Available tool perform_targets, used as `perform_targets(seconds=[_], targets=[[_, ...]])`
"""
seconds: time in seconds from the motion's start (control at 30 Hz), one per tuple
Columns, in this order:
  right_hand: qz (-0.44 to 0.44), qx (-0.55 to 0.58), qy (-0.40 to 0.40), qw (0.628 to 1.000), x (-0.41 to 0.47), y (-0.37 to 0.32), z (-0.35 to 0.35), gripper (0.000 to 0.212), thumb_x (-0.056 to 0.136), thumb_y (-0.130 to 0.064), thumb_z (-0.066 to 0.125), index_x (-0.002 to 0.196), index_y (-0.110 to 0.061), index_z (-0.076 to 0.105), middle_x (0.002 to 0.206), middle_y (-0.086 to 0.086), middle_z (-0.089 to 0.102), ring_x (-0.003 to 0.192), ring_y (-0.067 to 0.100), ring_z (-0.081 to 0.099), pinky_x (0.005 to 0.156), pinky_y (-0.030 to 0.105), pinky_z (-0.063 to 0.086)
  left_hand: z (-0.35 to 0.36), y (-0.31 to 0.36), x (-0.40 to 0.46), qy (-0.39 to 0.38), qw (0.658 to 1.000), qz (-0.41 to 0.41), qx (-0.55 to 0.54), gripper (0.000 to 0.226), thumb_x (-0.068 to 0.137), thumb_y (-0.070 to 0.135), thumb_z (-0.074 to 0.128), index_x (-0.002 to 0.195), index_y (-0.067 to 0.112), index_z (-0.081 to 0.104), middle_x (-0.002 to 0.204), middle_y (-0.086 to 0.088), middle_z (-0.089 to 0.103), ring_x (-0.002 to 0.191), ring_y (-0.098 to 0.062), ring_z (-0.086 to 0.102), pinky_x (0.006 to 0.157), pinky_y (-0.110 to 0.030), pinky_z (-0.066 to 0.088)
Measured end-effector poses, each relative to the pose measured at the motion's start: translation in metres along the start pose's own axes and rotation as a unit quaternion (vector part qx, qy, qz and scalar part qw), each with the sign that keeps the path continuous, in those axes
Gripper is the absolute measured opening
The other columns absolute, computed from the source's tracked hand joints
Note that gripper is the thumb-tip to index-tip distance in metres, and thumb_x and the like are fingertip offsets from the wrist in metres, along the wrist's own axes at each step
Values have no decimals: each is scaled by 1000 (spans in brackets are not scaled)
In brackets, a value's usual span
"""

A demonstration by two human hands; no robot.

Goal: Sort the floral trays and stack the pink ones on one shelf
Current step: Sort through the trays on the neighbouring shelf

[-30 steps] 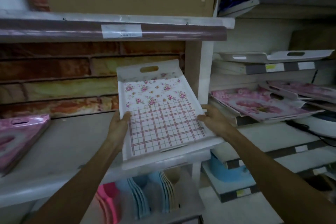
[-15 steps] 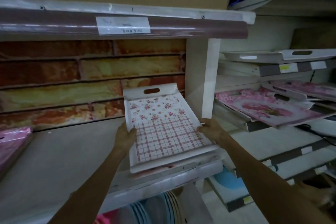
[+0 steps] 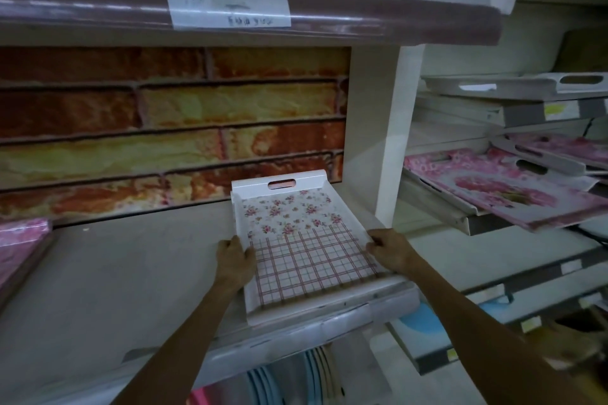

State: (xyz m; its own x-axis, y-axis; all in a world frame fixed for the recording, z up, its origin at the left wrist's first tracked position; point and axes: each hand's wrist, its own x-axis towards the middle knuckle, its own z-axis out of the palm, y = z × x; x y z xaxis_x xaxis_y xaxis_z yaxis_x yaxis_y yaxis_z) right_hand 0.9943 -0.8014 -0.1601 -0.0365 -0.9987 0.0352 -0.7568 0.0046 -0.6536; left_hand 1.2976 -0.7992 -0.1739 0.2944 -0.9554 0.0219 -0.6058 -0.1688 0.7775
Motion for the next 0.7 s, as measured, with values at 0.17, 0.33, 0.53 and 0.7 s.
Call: perform_targets(seconds=[0.17, 0.33, 0.53, 0.7], targets=[[-9, -59, -12, 998, 5, 3, 5, 23, 97, -14, 48, 112, -6, 64, 113, 17, 67, 87, 22, 60, 79, 23, 50, 7, -6, 4, 10, 998, 21, 61, 19, 98, 8, 45, 107, -8, 49, 121, -28, 48, 108, -39, 49, 94, -38, 40], [-17, -101, -33, 994, 7, 1, 7, 29, 100, -18, 45, 126, -4, 48, 121, 18, 60, 87, 20, 52, 77, 25, 46, 9, -12, 7, 11, 988, 76, 133, 18, 99, 9, 42, 101, -5, 52, 114, -21, 52, 104, -37, 48, 86, -37, 37], [-11, -81, 0, 997, 7, 0, 7, 30, 97, -16, 49, 125, -5, 52, 116, 16, 59, 90, 22, 53, 83, 25, 47, 14, -25, 6, -9, 958, 148, 246, 21, 60, 2, 80, 61, -5, 61, 71, -24, 57, 65, -33, 55, 61, -38, 47], [3, 36, 95, 995, 1, 0, -10, 33, 96, -17, 56, 127, -6, 53, 111, 14, 64, 94, 25, 62, 79, 27, 50, 2, -10, -7, 81, 961, 158, 213, 42, 92, 19, 56, 128, -1, 51, 123, -26, 49, 111, -40, 45, 96, -47, 40]])
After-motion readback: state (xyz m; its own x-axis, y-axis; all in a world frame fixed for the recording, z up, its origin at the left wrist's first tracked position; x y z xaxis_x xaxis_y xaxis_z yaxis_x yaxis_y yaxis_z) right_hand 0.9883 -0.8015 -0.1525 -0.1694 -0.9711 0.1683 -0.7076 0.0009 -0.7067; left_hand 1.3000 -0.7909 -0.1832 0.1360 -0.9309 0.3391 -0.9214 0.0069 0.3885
